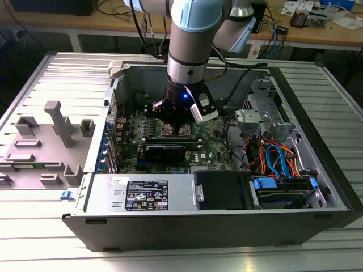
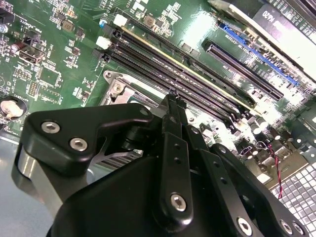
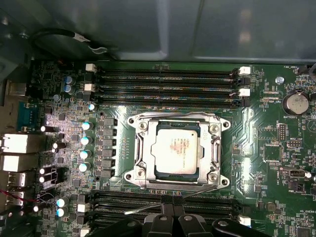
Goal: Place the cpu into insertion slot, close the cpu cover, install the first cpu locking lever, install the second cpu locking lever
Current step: 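Install the second cpu locking lever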
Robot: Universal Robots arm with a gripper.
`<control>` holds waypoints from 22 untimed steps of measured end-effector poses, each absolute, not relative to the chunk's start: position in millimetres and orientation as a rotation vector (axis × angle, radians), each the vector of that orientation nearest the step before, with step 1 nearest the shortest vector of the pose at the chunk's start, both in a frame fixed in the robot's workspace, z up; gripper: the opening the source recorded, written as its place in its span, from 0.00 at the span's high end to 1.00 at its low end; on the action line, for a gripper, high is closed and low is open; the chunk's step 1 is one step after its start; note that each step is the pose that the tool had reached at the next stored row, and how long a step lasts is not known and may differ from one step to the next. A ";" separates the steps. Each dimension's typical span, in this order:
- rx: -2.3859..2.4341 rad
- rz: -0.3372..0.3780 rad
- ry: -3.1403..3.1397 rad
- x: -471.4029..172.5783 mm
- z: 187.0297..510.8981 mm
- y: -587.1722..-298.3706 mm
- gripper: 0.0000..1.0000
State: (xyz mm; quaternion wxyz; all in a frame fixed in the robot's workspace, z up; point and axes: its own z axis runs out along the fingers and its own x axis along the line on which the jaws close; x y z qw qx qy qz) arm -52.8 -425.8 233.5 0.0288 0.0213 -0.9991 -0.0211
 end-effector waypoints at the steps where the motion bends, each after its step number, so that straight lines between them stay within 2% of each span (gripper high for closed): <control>1: 0.066 -0.065 -3.083 -52.8 233.5 -425.8 0.89; 22: 0.142 -0.084 -3.080 -70.1 219.7 -425.7 0.89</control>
